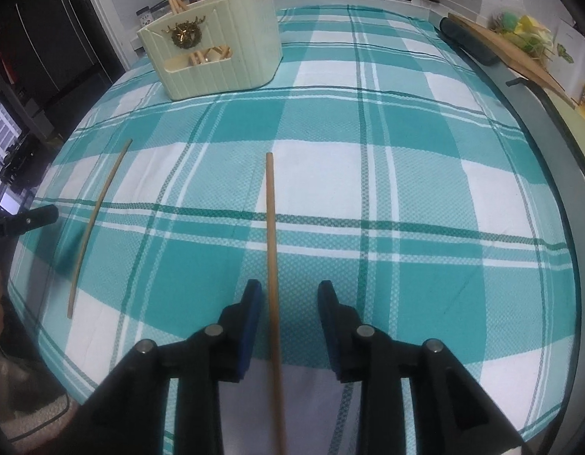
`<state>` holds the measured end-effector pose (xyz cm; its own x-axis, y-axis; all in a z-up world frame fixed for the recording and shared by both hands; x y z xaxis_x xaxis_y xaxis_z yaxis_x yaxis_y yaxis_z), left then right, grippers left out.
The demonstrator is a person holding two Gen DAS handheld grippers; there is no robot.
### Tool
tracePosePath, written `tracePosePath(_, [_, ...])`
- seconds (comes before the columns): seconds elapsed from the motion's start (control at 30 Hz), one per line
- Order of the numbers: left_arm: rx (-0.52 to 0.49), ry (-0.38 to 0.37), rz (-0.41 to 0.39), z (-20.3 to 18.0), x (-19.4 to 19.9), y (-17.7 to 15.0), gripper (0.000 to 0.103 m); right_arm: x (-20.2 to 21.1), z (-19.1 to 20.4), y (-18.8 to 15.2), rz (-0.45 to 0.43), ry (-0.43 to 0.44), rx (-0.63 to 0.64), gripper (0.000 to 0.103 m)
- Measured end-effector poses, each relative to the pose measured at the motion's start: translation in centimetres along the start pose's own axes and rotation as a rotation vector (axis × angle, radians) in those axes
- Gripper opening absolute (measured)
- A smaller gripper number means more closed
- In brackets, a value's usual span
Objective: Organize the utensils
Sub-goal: 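Close left tool on the last chopstick while right tool lifts its chopstick, then carry chopsticks in left and right tools up over the cream holder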
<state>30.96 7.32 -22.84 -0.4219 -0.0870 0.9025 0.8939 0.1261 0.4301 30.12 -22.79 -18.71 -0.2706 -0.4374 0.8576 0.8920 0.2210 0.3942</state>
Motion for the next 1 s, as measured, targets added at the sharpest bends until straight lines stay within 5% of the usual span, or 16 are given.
tracePosePath(0.43, [-0.122,0.142,0.065,-2.3,-6.0,4.5,0.061,-4.7,0.9,4.3,0.13,-0.044,0.166,0.031])
tracePosePath(0.5, [-0.137,0.149,0.059,-2.7,-6.2,5.2,0.039,-5.3,1.0,5.7,0.119,-0.033,0.155,0.023])
tracePosePath(0.53, [-0.138,0.154,0.057,-2.8,-6.2,5.4,0.031,-5.6,0.9,6.5,0.108,-0.038,0.148,0.011])
tracePosePath(0.6, [-0.127,0.142,0.064,-2.8,-6.1,5.6,0.007,-6.1,0.6,7.8,0.092,-0.038,0.129,0.006])
tracePosePath(0.8, [-0.068,0.11,-0.002,-2.1,-3.7,5.7,0.004,-4.7,0.8,8.9,0.001,0.009,0.09,0.006])
tracePosePath(1.0, [-0.034,0.016,-0.195,-1.7,5.5,7.0,0.004,2.2,3.4,10.2,-0.174,0.065,0.135,0.006])
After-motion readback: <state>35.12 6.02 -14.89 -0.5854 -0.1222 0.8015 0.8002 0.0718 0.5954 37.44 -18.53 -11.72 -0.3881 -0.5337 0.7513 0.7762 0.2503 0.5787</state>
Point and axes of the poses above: each gripper's, at about its wrist camera, not at the fingertips, and x roughly against the way its jaws point, z to its left, y to its top, the point moved 7 cm from there along -x, roughly the way its jaws point, and after that the axes turned 14 degrees about y, right-handed, at the moved point
